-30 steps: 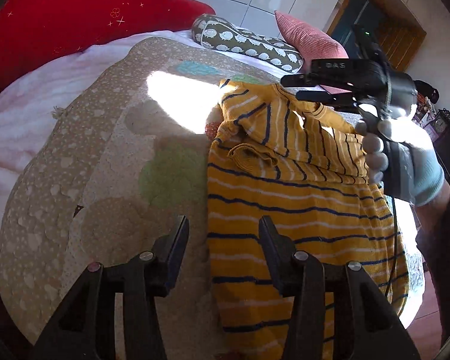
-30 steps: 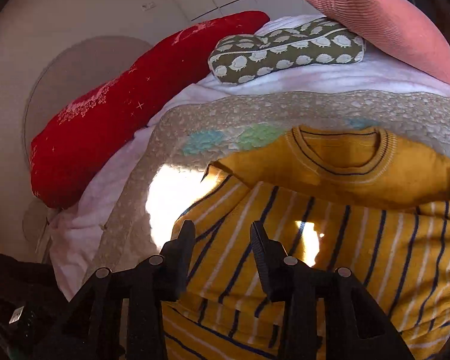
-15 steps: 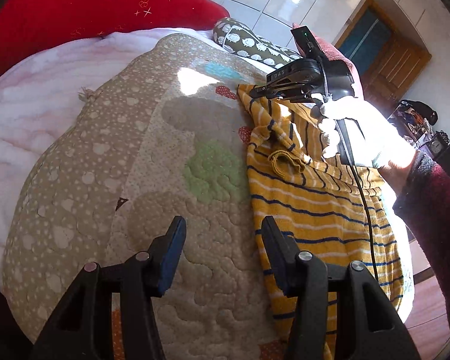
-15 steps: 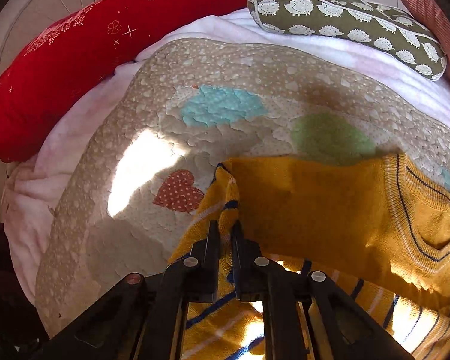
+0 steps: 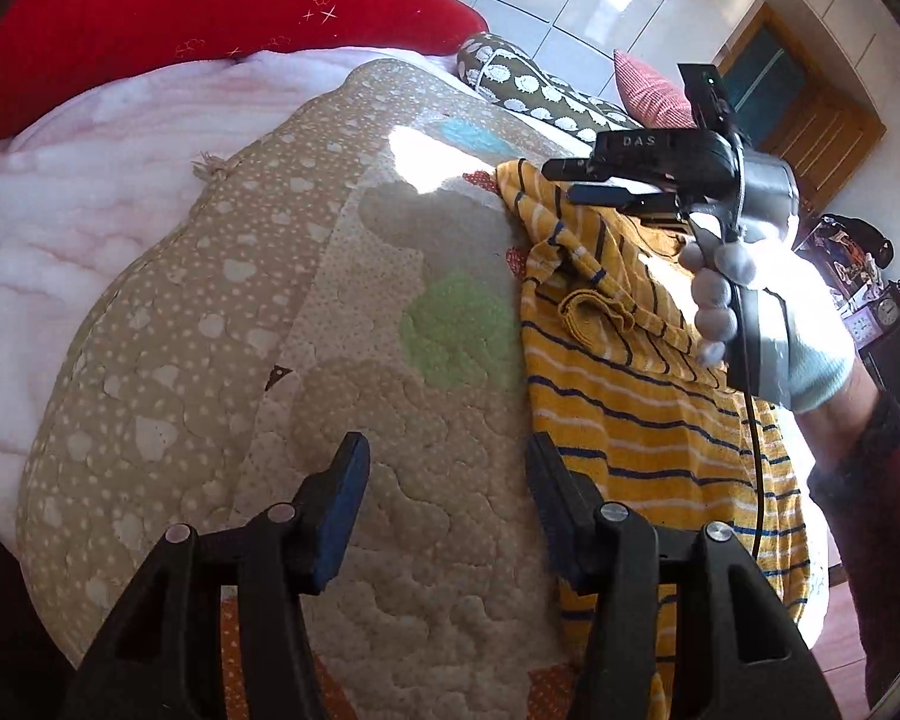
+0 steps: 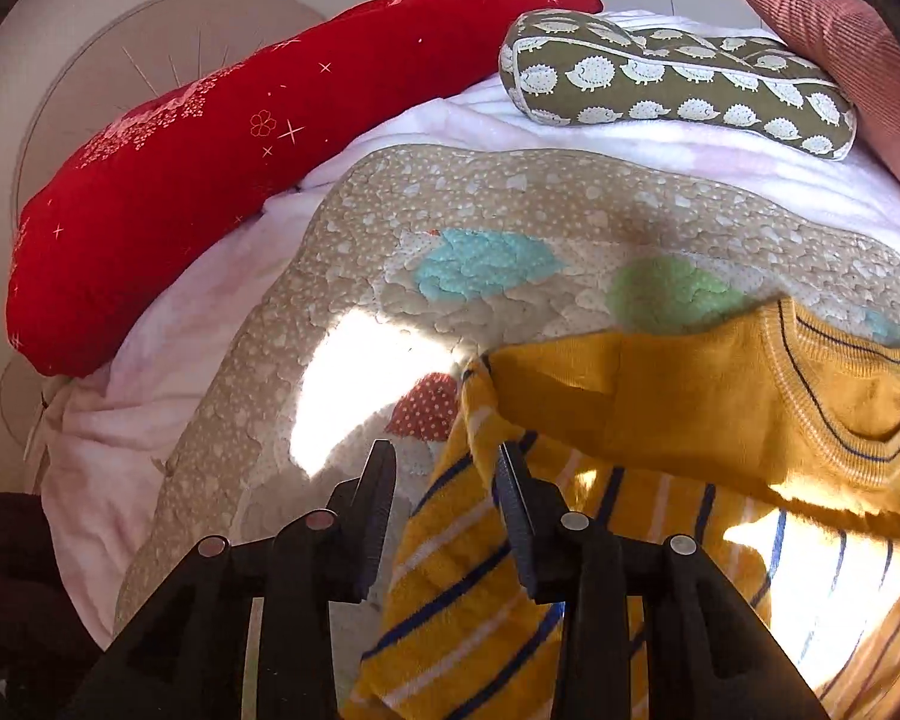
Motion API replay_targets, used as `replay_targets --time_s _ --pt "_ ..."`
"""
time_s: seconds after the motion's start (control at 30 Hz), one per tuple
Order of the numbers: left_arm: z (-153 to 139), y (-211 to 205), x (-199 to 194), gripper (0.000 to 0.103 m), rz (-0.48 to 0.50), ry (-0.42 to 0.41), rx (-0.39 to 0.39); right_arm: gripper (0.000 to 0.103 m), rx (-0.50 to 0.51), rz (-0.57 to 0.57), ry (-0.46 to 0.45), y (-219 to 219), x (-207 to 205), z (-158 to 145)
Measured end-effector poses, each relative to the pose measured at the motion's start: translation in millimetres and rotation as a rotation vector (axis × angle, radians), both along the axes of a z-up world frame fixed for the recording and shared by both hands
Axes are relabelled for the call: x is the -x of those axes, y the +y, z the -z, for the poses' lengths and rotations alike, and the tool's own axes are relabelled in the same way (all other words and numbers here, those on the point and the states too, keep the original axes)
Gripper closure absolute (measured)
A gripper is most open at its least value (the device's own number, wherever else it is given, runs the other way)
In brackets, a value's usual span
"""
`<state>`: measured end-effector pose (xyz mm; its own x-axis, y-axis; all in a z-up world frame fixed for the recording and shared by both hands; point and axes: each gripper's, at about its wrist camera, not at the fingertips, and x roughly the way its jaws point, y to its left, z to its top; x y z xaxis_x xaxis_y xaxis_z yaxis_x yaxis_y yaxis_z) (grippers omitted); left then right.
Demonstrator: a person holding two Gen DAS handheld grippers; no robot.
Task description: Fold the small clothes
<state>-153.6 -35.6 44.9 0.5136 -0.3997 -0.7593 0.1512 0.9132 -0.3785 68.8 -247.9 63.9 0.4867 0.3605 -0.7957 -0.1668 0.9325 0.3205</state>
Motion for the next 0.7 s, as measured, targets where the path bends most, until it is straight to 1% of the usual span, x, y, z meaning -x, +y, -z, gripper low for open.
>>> replay_targets --time_s 0.07,0.17,0.23,0.27,0.33,0.37,0.47,0.5,0.57,0.6,0.67,0.7 --pt "-3 -6 4 0.050 0.012 -0.001 -0.008 0.066 -0.035 -0.016 0.039 -3 23 10" --pt "-8 -16 13 0.050 0.036 -0.007 -0.028 0.067 -0.073 -0.017 0.110 -12 56 38" --pt "-12 -19 19 0.049 0.045 -0.012 -0.044 0.069 -0.114 -0.006 0.074 -25 76 44" --pt "-14 -21 21 0.049 0.046 -0.014 -0.053 0.069 -0.150 0.003 0.073 -33 84 44" --pt "-16 -22 24 0.045 0.042 -0.017 -0.061 0.069 -0.212 0.026 0.077 -52 97 39" --pt "-16 -24 25 0.045 0.040 -0.017 -0.061 0.067 -0.228 0.044 0.059 -64 104 34" --pt "-17 -31 28 0.044 0.050 -0.006 -0.063 0.067 -0.218 0.169 0.010 -119 120 25" --pt "-17 -35 29 0.044 0.059 -0.003 -0.062 0.067 -0.188 0.236 0.006 -142 125 25" --pt "-18 -42 34 0.044 0.077 -0.004 -0.065 0.067 -0.096 0.398 0.002 -192 139 29" --pt "-19 -44 36 0.044 0.085 -0.004 -0.069 0.072 -0.107 0.455 -0.003 -218 149 29" --pt "-18 -48 39 0.044 0.094 0.001 -0.076 0.072 -0.144 0.567 -0.020 -263 175 24" --pt "-17 -49 40 0.044 0.096 0.007 -0.079 0.072 -0.142 0.609 -0.036 -276 190 19"
